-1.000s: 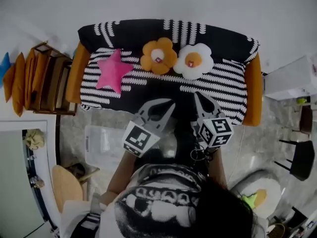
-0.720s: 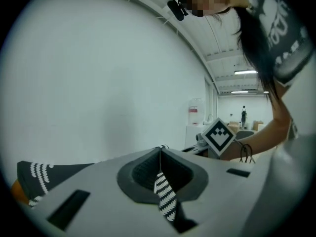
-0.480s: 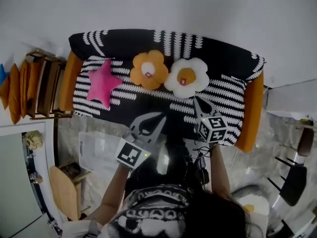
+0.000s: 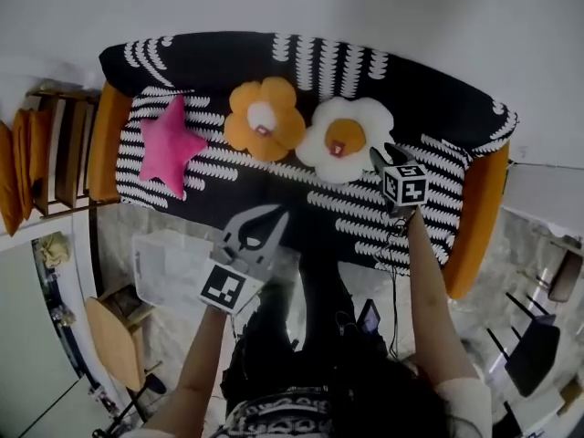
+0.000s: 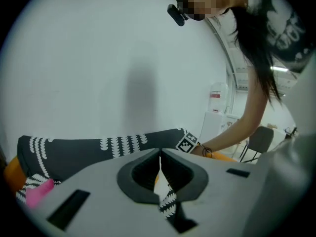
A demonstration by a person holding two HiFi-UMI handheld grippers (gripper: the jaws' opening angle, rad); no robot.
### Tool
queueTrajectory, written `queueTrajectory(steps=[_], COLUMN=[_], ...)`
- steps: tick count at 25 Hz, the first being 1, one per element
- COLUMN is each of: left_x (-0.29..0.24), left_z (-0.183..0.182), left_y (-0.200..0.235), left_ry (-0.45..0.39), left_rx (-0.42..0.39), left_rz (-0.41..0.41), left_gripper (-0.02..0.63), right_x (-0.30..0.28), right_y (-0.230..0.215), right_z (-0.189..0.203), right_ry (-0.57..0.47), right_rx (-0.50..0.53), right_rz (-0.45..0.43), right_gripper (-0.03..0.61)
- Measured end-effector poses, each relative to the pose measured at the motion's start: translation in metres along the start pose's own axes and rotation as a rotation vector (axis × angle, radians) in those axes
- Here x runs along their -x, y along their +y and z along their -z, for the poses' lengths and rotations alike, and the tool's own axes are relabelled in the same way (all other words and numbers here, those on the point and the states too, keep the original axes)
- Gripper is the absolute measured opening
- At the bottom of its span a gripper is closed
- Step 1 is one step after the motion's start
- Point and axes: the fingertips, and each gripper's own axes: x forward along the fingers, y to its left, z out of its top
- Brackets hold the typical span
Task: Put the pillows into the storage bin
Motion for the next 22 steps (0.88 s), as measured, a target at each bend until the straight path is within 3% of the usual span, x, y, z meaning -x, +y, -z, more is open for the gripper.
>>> queueTrajectory(steps=[5,9,16,22], left_x=[-0.033,-0.044,-0.039,-0.003], left_z=[0.035,0.067,0.116,0.104], left_y=[0.027,0.034,0.035,0.041], left_ry=[0.039,0.081,0.145,0.089], left_rx=[-0.001,0.032,0.052,0.067], left_rz=[-0.013,-0.018,-0.035,-0.107], left_gripper=[0.006,0.008,0.008,0.008], right_x=[-0.072,-0.109,-0.127,-0.085], right_y=[-0.054,-0.081,-0.082,-0.049], right_z=[0.033,0.064,0.075,0.053], right_ry=[0.124,0.226,0.276,0.274], right_rx=[0.014,0.031,0.101,0.127], right_rz=[0.057,0.094,0.135,0.111], right_gripper=[0.308,0.370,0.217,0.122])
